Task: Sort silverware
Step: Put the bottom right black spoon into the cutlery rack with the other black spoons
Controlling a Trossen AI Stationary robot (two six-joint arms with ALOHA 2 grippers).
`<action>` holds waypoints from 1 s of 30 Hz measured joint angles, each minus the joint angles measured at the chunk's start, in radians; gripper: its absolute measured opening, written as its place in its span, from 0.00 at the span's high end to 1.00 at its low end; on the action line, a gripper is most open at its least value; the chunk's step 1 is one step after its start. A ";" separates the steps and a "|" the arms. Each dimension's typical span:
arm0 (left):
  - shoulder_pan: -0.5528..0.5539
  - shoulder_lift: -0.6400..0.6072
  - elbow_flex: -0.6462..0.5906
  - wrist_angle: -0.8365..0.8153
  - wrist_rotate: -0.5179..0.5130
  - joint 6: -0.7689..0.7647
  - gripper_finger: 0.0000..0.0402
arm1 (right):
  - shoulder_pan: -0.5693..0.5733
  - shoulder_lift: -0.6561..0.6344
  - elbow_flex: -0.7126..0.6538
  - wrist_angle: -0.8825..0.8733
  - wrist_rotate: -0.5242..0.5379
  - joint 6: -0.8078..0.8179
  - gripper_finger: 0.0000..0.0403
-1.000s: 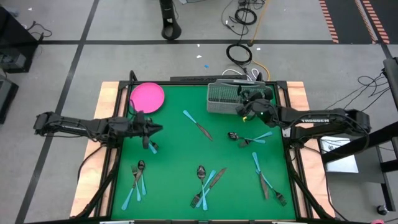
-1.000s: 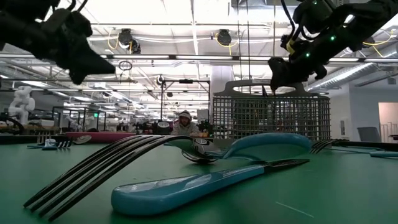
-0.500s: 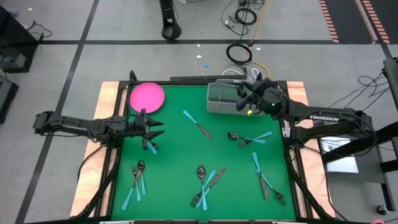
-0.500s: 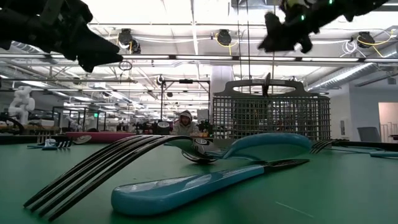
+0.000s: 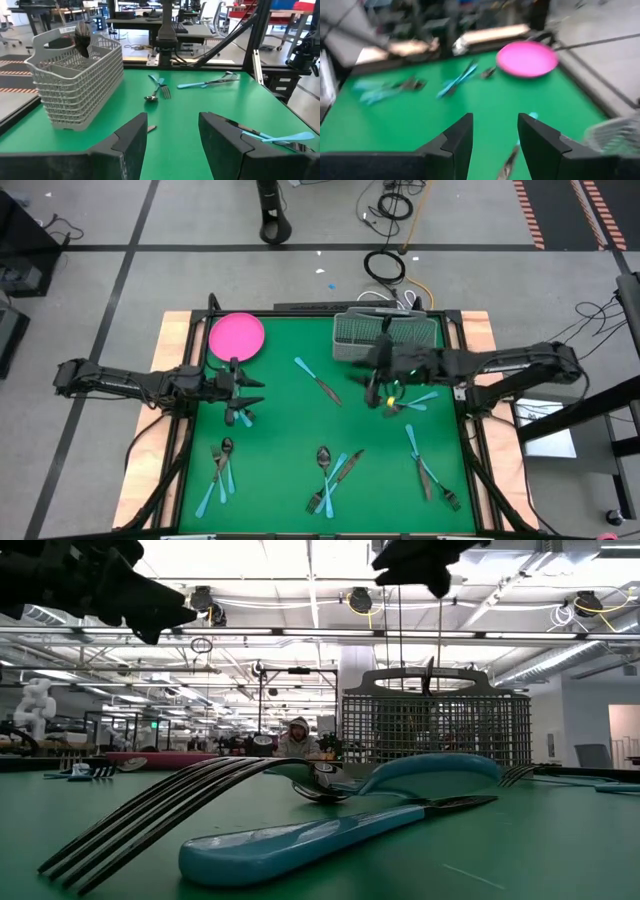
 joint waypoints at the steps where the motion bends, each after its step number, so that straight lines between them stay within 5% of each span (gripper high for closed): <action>1: 0.000 0.000 0.000 0.000 0.000 -0.002 0.55 | 0.016 0.031 0.022 -0.021 -0.002 -0.011 0.64; 13: -0.003 0.003 0.000 0.011 0.097 -0.028 0.55 | 0.136 0.303 0.186 -0.139 -0.106 -0.105 0.64; 17: -0.005 0.022 0.000 0.014 0.111 -0.030 0.55 | 0.161 0.354 0.195 -0.136 -0.140 0.166 0.64; 22: -0.005 0.051 0.000 0.044 0.109 -0.031 0.55 | 0.165 0.415 0.195 -0.145 -0.326 0.423 0.64; 30: -0.005 0.079 0.000 0.076 0.109 -0.031 0.55 | 0.212 0.520 0.194 -0.137 -0.340 0.705 0.64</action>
